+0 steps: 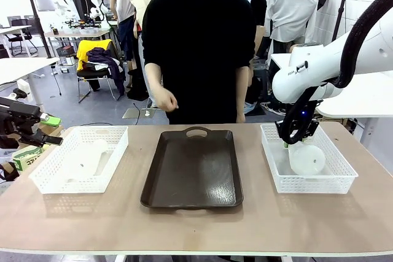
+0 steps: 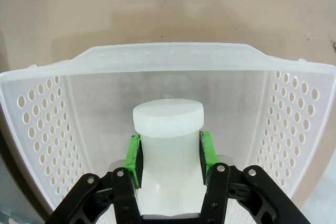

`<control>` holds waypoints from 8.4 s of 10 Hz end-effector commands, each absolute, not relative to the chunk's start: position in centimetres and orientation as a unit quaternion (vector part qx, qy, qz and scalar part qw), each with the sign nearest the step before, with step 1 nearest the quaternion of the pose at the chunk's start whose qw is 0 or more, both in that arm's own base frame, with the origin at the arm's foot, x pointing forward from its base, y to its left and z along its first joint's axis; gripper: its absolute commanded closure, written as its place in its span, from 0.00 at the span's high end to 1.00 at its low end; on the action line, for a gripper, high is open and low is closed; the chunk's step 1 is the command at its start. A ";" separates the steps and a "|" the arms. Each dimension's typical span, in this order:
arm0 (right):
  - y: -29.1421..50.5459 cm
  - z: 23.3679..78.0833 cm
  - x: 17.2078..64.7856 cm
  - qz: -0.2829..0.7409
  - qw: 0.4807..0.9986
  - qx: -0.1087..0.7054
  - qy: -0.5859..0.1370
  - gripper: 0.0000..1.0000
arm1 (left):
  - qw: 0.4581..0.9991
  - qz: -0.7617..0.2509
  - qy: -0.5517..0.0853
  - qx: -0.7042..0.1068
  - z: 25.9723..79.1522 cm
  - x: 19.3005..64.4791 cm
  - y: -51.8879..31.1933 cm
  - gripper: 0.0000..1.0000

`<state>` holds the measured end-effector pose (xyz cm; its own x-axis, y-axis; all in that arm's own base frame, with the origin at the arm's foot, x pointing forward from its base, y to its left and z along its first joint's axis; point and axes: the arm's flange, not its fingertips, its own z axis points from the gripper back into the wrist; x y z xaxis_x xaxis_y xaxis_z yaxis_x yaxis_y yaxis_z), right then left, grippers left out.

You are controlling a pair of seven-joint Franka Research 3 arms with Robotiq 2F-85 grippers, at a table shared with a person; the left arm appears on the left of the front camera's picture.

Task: Prepare the laboratory tools.
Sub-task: While moving the picked Big flask to the Handle tray indicated by the person, stop as directed by the person, then place the picked Big flask upright in the Handle tray as instructed by the person.

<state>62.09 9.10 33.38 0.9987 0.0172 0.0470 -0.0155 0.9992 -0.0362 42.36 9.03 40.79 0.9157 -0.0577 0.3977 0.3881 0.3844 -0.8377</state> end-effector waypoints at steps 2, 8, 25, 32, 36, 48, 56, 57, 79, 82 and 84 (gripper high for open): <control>8.5 36.1 59.8 0.017 0.999 -0.019 -0.023 0.00 | 0.813 -0.136 -0.156 -0.545 41.1 42.5 9.2 1.00; 7.7 42.7 55.4 0.034 0.996 -0.010 -0.087 0.00 | 0.813 -0.136 -0.156 -0.545 41.1 42.5 9.2 1.00; 18.6 52.6 51.3 0.311 0.913 -0.015 -0.263 0.00 | 0.813 -0.136 -0.156 -0.545 41.1 42.5 9.2 1.00; 35.5 54.1 49.9 0.492 0.835 -0.055 -0.241 0.00 | 0.813 -0.136 -0.156 -0.545 41.1 42.5 9.2 1.00; 43.2 49.6 50.8 0.553 0.811 -0.078 -0.172 0.00 | 0.813 -0.136 -0.156 -0.545 41.1 42.5 9.2 1.00; 44.3 47.2 51.5 0.554 0.815 -0.053 -0.158 0.00 | 0.813 -0.136 -0.156 -0.545 41.1 42.5 9.2 1.00; 44.3 47.2 51.5 0.554 0.815 -0.053 -0.158 0.00 | 0.813 -0.136 -0.156 -0.545 41.1 42.5 9.2 1.00; 44.3 47.2 51.5 0.554 0.815 -0.053 -0.158 0.00 | 0.813 -0.136 -0.156 -0.545 41.1 42.5 9.2 1.00; 41.6 47.9 51.3 0.591 0.781 0.011 -0.200 0.00 | 0.813 -0.136 -0.156 -0.545 41.1 42.5 9.2 1.00; 37.6 47.1 52.0 0.626 0.713 0.164 -0.270 0.00 | 0.813 -0.136 -0.156 -0.545 41.1 42.5 9.2 1.00; 36.2 45.6 52.7 0.642 0.651 0.242 -0.325 0.00 | 0.813 -0.136 -0.156 -0.545 41.1 42.5 9.2 1.00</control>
<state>53.87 39.41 46.75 0.0318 0.7527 0.6576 -0.9703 0.1810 -0.1604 42.36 9.05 40.78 0.9160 -0.0577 0.3970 0.3875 0.3828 -0.8386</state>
